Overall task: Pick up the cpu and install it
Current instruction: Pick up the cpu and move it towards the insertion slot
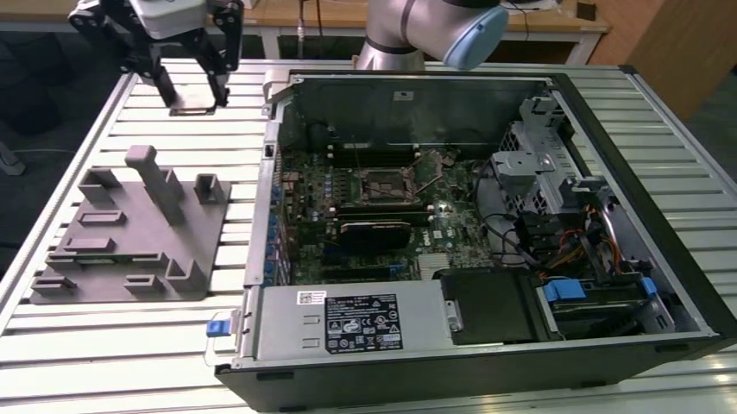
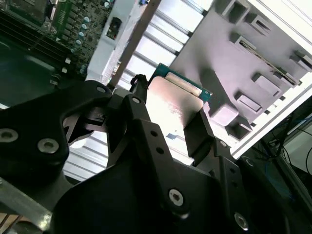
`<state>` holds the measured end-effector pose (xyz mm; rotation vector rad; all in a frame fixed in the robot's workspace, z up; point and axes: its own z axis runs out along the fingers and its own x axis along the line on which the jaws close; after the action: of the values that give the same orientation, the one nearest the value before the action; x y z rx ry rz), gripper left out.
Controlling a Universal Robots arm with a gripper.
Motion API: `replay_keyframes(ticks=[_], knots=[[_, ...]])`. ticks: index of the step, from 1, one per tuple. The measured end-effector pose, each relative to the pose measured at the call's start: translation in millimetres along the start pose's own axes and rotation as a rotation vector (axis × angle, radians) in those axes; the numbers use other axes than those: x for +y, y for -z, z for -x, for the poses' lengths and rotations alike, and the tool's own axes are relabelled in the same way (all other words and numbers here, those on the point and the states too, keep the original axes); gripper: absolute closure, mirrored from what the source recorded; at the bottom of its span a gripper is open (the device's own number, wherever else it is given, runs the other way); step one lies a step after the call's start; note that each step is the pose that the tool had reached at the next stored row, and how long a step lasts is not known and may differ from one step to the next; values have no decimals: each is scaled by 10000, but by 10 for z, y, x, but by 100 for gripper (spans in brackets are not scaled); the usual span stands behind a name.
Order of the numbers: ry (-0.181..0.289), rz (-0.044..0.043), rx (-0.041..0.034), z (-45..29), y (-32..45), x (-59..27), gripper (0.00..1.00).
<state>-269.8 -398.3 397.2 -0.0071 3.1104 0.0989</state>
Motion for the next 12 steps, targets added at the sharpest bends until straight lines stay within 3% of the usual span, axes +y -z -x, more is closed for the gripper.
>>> replay_keyframes(ticks=[12], knots=[[0,-2,0,380,-17,63,45]])
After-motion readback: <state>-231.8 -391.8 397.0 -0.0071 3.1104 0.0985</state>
